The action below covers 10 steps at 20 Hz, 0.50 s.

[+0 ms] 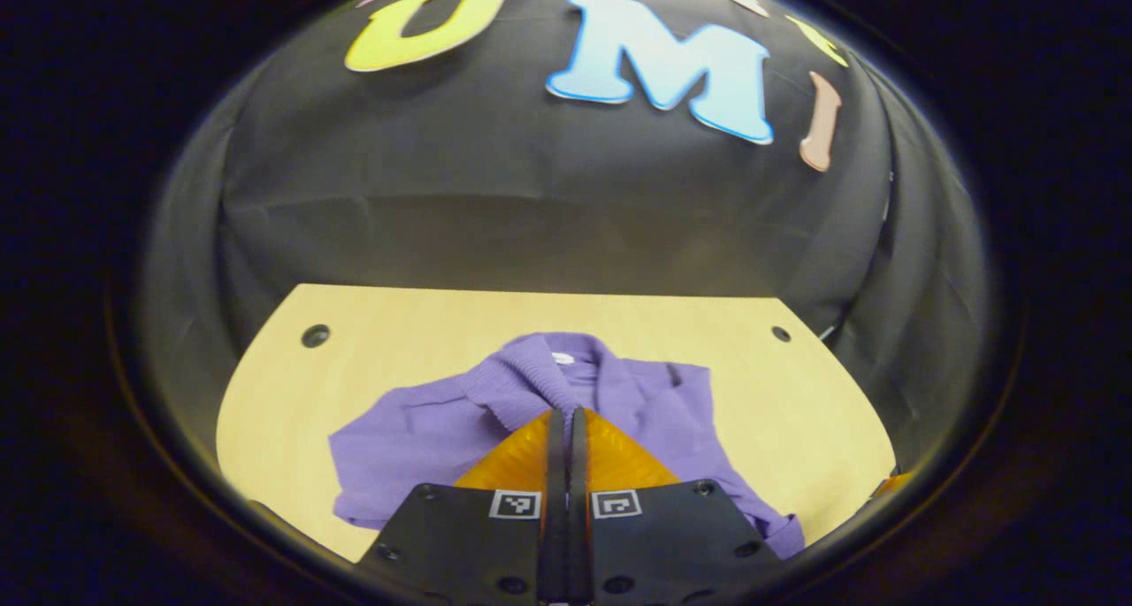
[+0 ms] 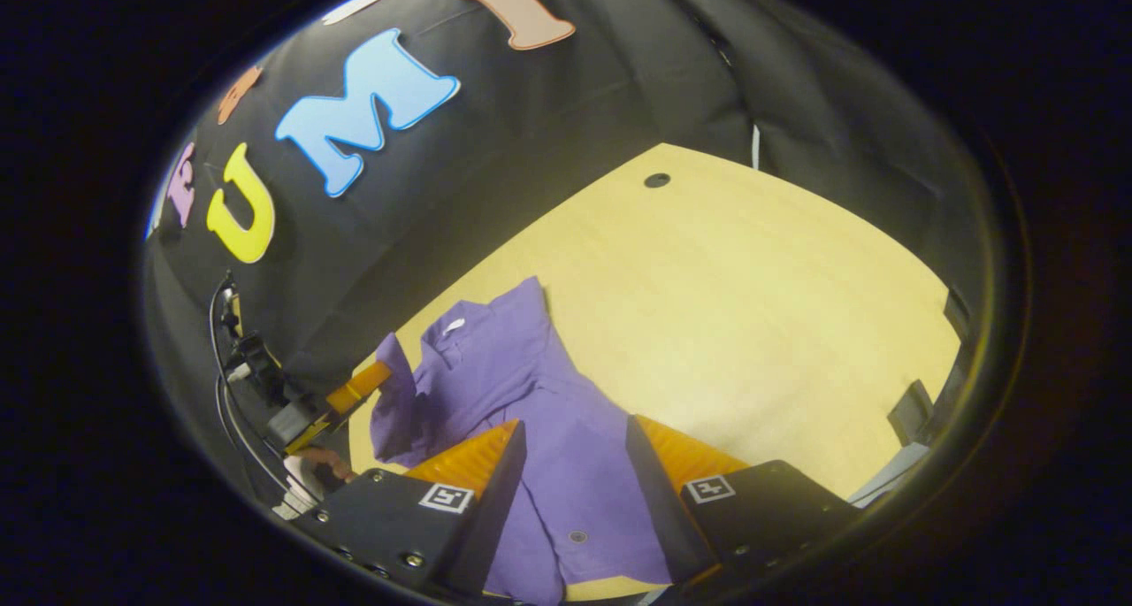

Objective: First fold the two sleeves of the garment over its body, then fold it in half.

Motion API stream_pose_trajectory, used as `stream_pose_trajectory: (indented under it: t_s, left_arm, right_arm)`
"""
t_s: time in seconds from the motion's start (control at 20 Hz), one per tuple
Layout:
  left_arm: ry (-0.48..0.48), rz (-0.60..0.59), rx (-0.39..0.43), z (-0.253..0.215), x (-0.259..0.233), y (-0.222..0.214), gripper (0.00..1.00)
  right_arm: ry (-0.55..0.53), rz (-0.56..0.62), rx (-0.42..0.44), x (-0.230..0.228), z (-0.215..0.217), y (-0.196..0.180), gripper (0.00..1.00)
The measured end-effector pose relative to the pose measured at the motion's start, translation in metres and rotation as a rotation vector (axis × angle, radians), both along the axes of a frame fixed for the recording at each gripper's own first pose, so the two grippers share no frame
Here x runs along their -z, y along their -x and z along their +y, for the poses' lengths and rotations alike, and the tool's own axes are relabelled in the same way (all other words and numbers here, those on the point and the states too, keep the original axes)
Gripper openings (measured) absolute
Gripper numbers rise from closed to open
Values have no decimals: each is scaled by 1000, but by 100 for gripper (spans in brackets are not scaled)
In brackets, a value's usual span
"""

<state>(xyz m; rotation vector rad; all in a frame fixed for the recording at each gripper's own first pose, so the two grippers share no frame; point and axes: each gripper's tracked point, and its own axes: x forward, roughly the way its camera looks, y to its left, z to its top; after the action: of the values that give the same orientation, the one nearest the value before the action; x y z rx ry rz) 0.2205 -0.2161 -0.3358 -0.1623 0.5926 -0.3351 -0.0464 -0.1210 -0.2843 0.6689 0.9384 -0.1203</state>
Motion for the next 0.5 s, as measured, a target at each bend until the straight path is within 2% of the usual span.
stream_pose_trajectory:
  t_s: [0.25,0.5]
  left_arm:
    - [-25,32,122,-83,21,9,7]
    - [-58,85,166,-121,50,15,7]
  right_arm:
    - [6,41,57,9,-33,24,72]
    - [-4,65,80,14,-47,37,72]
